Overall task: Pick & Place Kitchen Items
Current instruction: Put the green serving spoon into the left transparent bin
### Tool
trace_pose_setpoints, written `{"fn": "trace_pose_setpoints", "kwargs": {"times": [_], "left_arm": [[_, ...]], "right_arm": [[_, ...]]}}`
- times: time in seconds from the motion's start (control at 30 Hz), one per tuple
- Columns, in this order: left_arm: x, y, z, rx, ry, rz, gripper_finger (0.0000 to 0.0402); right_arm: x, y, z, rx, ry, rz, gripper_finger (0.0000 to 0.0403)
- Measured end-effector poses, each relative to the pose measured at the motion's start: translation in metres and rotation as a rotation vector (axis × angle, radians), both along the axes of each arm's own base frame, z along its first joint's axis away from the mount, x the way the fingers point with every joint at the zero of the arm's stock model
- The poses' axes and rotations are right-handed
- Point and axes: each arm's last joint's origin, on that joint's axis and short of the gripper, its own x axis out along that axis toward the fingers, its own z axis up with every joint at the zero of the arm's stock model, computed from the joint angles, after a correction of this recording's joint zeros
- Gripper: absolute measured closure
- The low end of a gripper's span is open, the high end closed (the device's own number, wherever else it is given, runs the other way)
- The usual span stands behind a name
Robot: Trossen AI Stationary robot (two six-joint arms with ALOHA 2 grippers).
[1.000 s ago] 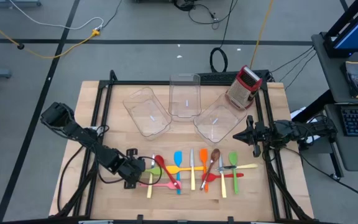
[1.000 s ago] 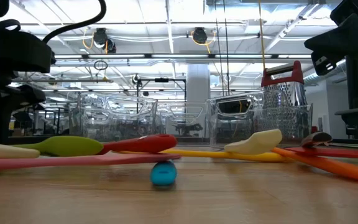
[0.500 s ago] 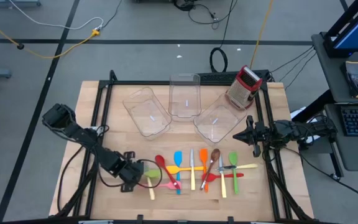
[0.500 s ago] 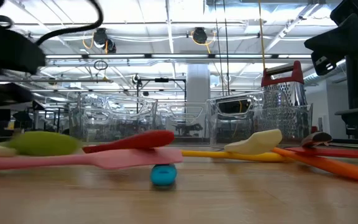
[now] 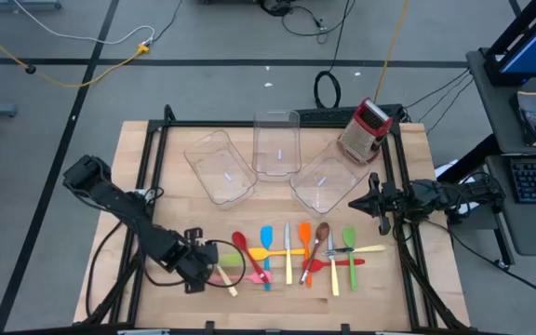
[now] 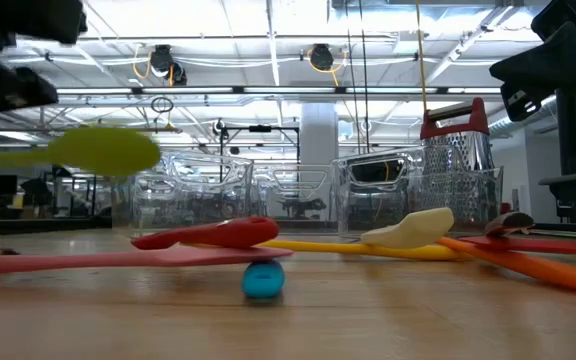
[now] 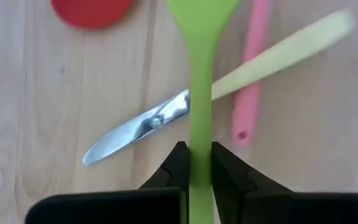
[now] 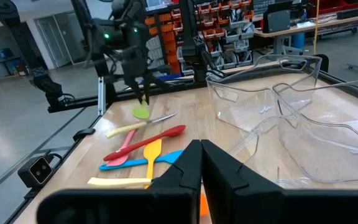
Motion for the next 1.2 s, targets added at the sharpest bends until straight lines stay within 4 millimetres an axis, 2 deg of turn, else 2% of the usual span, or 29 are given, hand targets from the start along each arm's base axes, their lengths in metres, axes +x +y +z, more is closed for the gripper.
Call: {"fn": "trace_pose_setpoints", "kwargs": {"times": [0.4, 0.67, 0.93, 1.1, 1.2], "left_arm": [[0.024, -0.015, 0.051, -0.093, -0.202, 0.149, 0.0374], [0.05, -0.009, 0.065, -0.264, -0.376, 0.327, 0.0374], [0.078, 0.018, 0.074, -0.434, -0.473, 0.615, 0.0374], [0.09, 0.045, 0.075, -0.48, -0.483, 0.799, 0.0374], [0.09, 0.063, 0.084, -0.507, -0.513, 0.898, 0.0374]], "right_arm": [[0.0, 0.0, 0.001, 0.004, -0.012, 0.003, 0.0399], [0.0, -0.001, 0.006, 0.012, -0.06, -0.025, 0.0399], [0.0, -0.001, 0.006, 0.013, -0.065, -0.052, 0.0399], [0.0, -0.001, 0.01, 0.105, -0.1, -0.05, 0.0399], [0.0, -0.001, 0.01, 0.128, -0.095, -0.051, 0.0399]]}}
